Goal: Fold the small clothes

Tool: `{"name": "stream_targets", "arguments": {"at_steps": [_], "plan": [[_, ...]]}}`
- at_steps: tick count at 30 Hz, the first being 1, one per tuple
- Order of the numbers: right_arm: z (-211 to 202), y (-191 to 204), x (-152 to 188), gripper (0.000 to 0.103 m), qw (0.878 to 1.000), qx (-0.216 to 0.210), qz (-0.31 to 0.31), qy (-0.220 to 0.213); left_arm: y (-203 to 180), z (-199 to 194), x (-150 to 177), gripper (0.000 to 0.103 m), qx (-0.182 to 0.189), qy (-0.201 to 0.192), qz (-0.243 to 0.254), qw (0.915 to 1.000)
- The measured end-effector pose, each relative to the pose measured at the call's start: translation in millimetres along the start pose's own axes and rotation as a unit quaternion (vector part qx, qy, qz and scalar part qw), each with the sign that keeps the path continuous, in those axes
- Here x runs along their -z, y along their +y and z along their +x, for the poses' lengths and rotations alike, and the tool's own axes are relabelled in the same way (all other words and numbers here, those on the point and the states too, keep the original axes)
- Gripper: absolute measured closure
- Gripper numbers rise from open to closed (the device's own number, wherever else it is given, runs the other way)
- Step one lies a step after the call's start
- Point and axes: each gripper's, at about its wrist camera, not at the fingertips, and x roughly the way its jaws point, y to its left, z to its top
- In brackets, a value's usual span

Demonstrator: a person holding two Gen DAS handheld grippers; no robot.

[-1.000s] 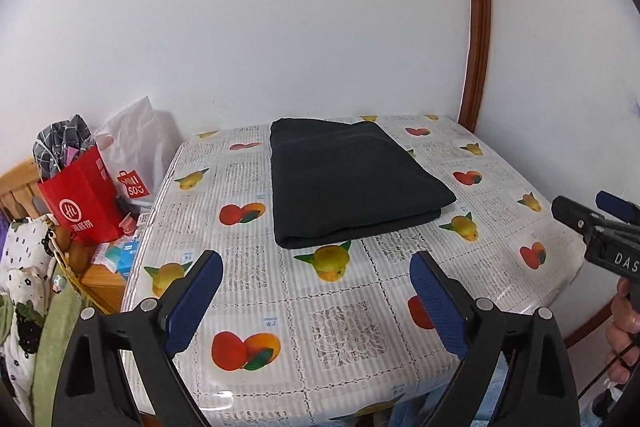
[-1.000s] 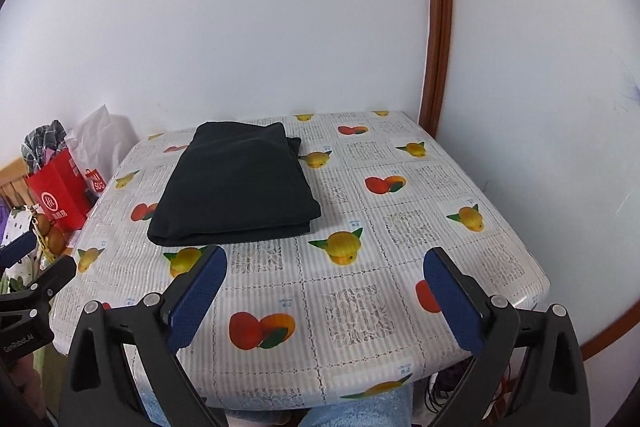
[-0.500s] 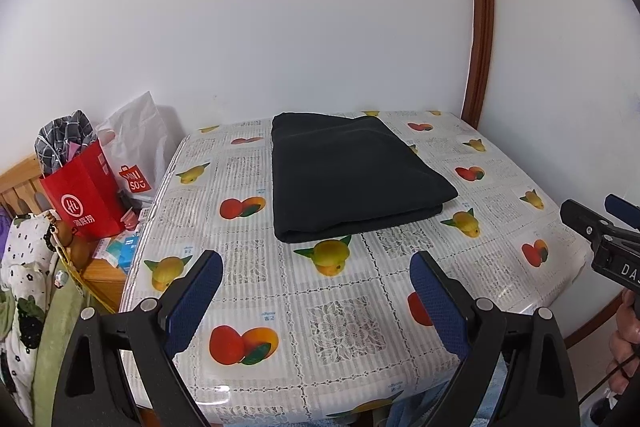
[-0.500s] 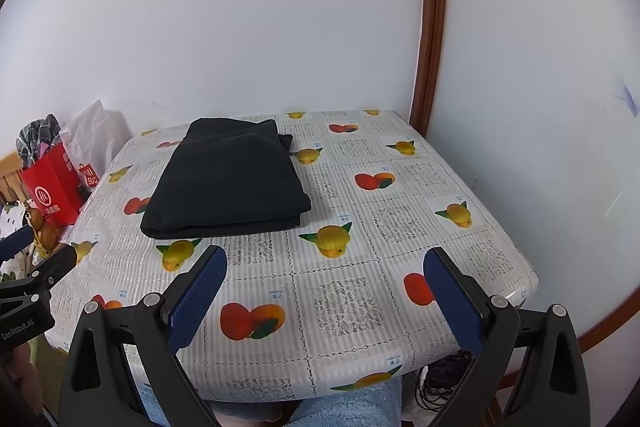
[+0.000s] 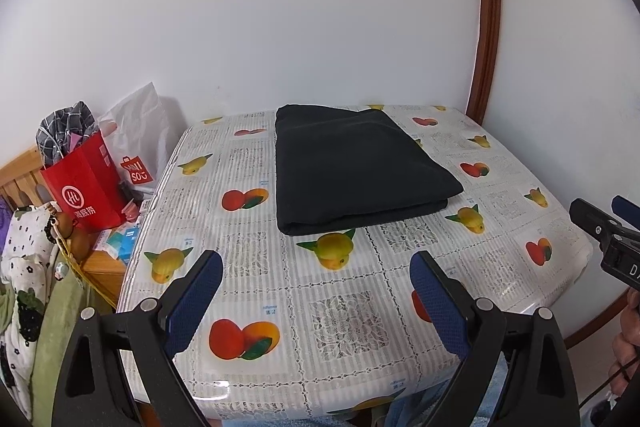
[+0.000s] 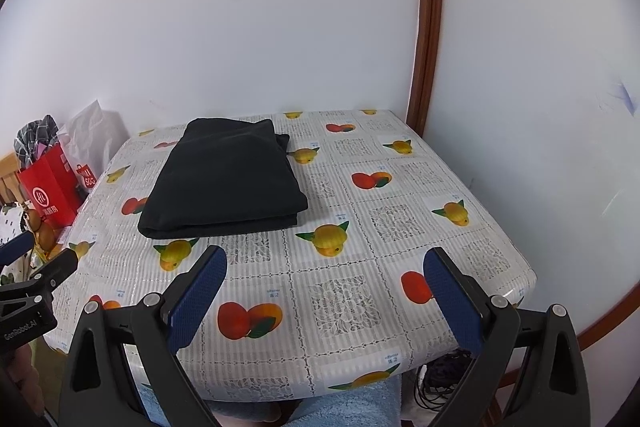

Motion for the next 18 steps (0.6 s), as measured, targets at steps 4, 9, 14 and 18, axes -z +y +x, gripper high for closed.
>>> {"name": "stream_targets", "arguments": {"at_steps": [4,9,14,18], "plan": [[-0.3,0.1,-0.3,0.005,1.000,0.002,-0.002,-0.001,1.2,0.9,0.3,0.008,0.001,0.001,-0.003,1.0000],[-0.6,0.4,-0.5,0.005,1.000,0.002,-0.002,-0.001,2.7,2.3,2.1,0.008,0.001,0.004,-0.007,1.0000],[0.0,1.2,-1.2,0.005,1.000,0.004,-0.004,0.000,2.8,1.4,3.1,0.008,0.004,0.002,-0.007,1.0000],[-0.8,4.1,-1.4,0.005,1.000,0.007,-0.009,-0.003,2.8,0.9,3.4,0.008,0.005,0.002,-0.009,0.9999]]}}
